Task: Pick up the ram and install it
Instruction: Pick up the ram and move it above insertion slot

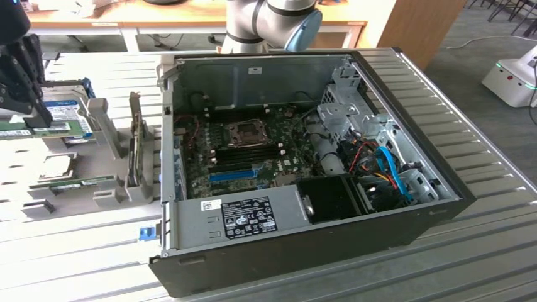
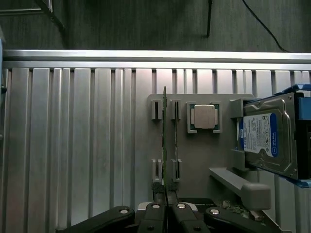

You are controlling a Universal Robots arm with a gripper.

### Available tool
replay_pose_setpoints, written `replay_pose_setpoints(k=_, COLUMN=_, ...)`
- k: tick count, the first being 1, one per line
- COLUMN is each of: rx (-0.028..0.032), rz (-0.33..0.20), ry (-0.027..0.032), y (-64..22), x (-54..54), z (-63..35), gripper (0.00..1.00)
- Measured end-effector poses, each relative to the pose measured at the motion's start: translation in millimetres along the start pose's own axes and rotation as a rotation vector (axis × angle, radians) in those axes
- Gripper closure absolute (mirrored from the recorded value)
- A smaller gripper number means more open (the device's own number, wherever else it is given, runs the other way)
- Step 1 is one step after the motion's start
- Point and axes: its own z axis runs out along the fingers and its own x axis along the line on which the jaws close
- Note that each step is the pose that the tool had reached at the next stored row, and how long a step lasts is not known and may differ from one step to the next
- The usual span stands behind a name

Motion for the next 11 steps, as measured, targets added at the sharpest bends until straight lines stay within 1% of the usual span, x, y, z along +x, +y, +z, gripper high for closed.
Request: replay_pose_setpoints(k=11, rx=-0.0002, rz=0.0, ry=0.0, y=0.7, x=-0.4, z=-19.1, gripper=0.89)
